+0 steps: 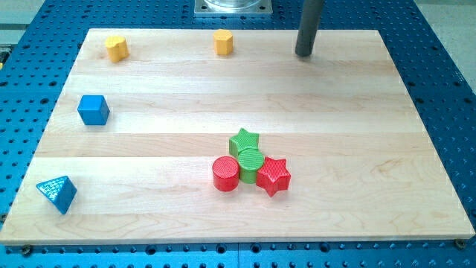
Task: Place the hexagon top right to the cube
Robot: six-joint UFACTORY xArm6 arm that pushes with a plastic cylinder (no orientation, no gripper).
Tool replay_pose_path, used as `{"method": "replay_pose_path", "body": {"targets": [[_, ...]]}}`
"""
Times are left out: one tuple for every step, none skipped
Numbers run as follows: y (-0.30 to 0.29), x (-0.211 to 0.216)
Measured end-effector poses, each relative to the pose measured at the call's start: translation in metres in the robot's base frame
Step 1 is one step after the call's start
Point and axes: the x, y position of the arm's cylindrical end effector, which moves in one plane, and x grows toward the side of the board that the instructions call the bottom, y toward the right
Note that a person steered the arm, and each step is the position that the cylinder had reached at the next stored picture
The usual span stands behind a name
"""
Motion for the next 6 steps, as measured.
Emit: {"method": "replay_pose_path", "body": {"targets": [[-0.01, -0.005], [-0.08, 0.016], [-0.065, -0.013], [-0.114, -0.021], [-0.187, -0.014], [-0.199, -0.027]]}}
